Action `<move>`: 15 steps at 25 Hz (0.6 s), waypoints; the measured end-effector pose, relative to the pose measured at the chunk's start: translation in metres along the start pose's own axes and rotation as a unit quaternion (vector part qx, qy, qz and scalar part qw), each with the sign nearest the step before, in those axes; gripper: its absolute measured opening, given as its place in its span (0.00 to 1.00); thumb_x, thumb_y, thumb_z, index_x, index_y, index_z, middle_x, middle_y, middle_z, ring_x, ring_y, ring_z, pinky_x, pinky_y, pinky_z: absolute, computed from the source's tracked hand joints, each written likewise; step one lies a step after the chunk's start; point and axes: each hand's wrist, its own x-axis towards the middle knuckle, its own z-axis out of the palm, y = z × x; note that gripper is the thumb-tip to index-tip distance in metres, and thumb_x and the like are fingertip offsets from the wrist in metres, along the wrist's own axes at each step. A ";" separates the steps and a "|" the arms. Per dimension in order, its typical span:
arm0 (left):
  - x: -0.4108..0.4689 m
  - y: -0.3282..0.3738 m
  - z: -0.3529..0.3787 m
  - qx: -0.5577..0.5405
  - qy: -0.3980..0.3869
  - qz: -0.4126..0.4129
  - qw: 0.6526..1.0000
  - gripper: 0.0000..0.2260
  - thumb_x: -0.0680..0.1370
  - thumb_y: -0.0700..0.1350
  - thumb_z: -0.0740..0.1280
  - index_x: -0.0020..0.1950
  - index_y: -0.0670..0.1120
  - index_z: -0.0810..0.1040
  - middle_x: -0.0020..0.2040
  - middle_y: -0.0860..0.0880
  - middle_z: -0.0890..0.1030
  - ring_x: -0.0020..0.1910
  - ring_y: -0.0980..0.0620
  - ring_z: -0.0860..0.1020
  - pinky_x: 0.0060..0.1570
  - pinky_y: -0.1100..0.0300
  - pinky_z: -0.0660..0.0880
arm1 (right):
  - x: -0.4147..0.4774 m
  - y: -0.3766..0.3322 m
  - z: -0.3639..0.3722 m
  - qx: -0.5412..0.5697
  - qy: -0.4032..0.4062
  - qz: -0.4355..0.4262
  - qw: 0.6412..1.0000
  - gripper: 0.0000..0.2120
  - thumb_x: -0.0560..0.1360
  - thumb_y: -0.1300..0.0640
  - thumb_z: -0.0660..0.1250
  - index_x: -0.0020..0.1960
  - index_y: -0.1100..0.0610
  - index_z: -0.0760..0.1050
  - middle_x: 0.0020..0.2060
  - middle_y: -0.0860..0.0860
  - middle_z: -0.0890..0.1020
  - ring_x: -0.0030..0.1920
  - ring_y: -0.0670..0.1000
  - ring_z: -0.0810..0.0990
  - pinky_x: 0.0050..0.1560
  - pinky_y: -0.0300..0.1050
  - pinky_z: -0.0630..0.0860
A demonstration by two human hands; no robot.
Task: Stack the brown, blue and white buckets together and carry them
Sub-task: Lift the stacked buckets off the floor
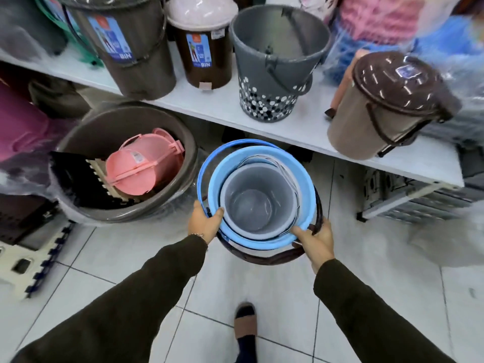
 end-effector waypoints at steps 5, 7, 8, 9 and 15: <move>-0.085 0.116 -0.053 -0.058 0.028 0.104 0.992 0.21 0.76 0.45 0.72 0.68 0.45 0.72 0.57 0.49 0.81 0.57 0.46 0.80 0.60 0.51 0.77 | -0.110 -0.117 -0.040 0.003 0.092 -0.141 0.986 0.44 0.61 0.52 0.84 0.74 0.51 0.70 0.64 0.53 0.81 0.60 0.50 0.80 0.67 0.53 0.76; -0.106 0.158 -0.068 -0.080 0.021 0.134 0.988 0.23 0.76 0.46 0.73 0.69 0.46 0.72 0.57 0.50 0.81 0.56 0.48 0.80 0.63 0.47 0.77 | -0.139 -0.159 -0.053 0.014 0.099 -0.185 0.978 0.45 0.59 0.49 0.83 0.73 0.49 0.71 0.65 0.49 0.81 0.62 0.48 0.79 0.69 0.52 0.75; -0.113 0.182 -0.075 -0.091 0.019 0.145 0.985 0.23 0.75 0.47 0.74 0.69 0.47 0.73 0.58 0.50 0.82 0.56 0.48 0.81 0.64 0.46 0.77 | -0.149 -0.184 -0.058 0.013 0.108 -0.206 0.972 0.46 0.58 0.46 0.83 0.73 0.48 0.71 0.65 0.49 0.81 0.63 0.49 0.80 0.69 0.53 0.75; -0.116 0.200 -0.079 -0.101 0.016 0.154 0.983 0.24 0.74 0.48 0.74 0.68 0.48 0.73 0.58 0.49 0.83 0.57 0.47 0.82 0.64 0.44 0.77 | -0.155 -0.202 -0.061 0.012 0.114 -0.224 0.968 0.46 0.56 0.44 0.82 0.72 0.47 0.72 0.64 0.49 0.82 0.63 0.50 0.80 0.68 0.54 0.76; -0.086 0.332 -0.078 -0.120 0.029 0.254 0.959 0.22 0.71 0.54 0.74 0.63 0.57 0.73 0.56 0.54 0.83 0.56 0.53 0.82 0.65 0.51 0.76 | -0.132 -0.333 -0.060 0.038 0.141 -0.317 0.937 0.42 0.58 0.46 0.82 0.70 0.51 0.75 0.62 0.49 0.84 0.64 0.49 0.81 0.68 0.53 0.76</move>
